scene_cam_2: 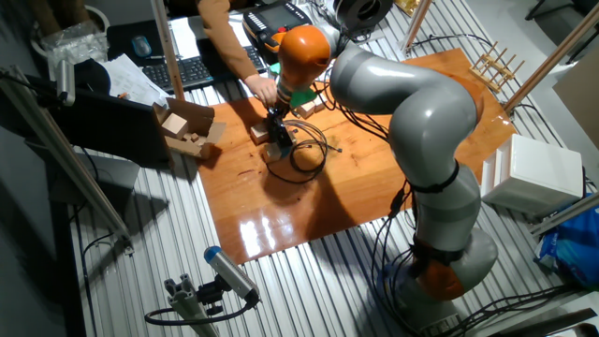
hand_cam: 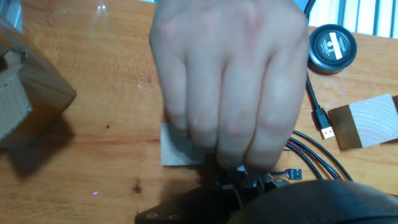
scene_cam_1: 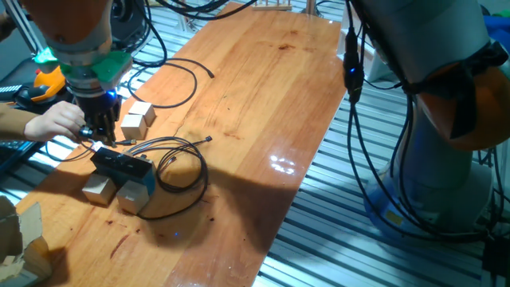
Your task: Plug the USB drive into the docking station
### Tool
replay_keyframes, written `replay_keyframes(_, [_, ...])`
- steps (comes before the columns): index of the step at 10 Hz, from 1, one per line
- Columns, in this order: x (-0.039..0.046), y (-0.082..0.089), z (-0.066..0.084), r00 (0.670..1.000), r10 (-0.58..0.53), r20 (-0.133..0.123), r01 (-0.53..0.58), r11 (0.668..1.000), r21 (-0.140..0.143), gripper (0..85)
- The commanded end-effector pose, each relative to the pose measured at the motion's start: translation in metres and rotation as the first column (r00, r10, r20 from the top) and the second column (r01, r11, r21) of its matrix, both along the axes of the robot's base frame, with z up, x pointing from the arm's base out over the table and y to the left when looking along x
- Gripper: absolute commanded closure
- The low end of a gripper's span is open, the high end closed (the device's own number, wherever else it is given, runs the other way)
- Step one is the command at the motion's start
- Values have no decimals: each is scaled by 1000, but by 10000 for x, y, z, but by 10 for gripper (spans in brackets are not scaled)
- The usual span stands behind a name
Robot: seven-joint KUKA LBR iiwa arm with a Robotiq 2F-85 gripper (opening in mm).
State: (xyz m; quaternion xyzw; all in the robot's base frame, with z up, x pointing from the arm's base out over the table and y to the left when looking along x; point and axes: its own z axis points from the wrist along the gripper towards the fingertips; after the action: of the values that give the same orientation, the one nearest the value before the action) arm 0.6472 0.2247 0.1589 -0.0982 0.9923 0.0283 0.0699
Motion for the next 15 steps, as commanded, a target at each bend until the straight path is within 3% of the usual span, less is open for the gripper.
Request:
replay_keyframes(1, [30, -27, 7, 1000, 4, -12, -4, 1000, 8, 680])
replay_keyframes(7, [38, -15, -29, 1000, -7, 9, 7, 1000, -3, 680])
replay_keyframes(11, [-2, 13, 9, 1000, -9, -3, 9, 1000, -18, 680])
replay_keyframes(14, [-21, 9, -8, 1000, -9, -7, 9, 1000, -14, 680])
replay_keyframes(15, [-30, 20, -2, 1000, -21, -9, 21, 1000, -20, 510])
